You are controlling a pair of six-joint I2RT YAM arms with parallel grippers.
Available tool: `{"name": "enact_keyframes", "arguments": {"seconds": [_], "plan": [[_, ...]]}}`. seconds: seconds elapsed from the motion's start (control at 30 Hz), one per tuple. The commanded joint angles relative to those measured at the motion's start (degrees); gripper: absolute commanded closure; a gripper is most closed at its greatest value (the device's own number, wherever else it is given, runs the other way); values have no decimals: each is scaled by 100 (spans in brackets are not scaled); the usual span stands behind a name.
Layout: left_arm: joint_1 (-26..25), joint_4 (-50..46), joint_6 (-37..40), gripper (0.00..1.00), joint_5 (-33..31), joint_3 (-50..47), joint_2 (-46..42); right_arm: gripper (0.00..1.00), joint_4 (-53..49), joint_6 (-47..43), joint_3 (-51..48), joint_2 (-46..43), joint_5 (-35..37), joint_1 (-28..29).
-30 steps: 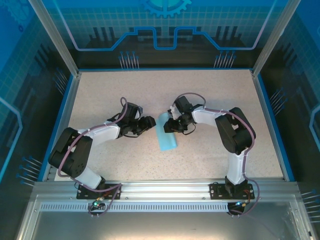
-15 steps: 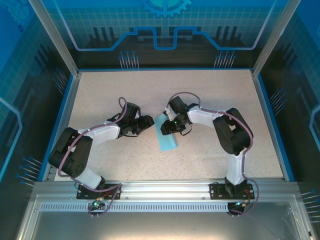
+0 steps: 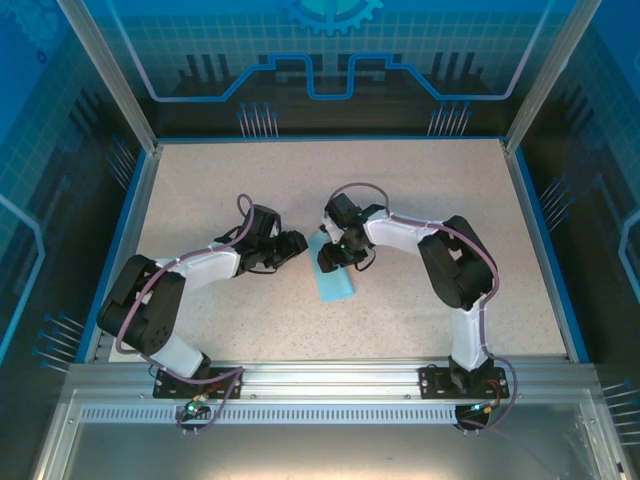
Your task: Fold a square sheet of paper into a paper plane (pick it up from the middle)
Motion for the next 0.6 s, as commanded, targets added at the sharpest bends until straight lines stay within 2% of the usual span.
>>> {"name": "enact_keyframes", "arguments": {"seconds": [0.0, 0.1, 0.33, 0.57], "plan": [[-46, 125, -16, 54, -13, 163, 33, 45, -308, 70, -138, 551, 628, 62], [-50, 305, -20, 60, 210, 169, 118, 46, -267, 83, -152, 570, 565, 62], [-59, 772, -114, 82, 1057, 454, 646, 46, -197, 134, -168, 579, 469, 61], [-63, 776, -333, 97, 1152, 748, 1200, 48, -84, 206, -222, 569, 259, 21]]}}
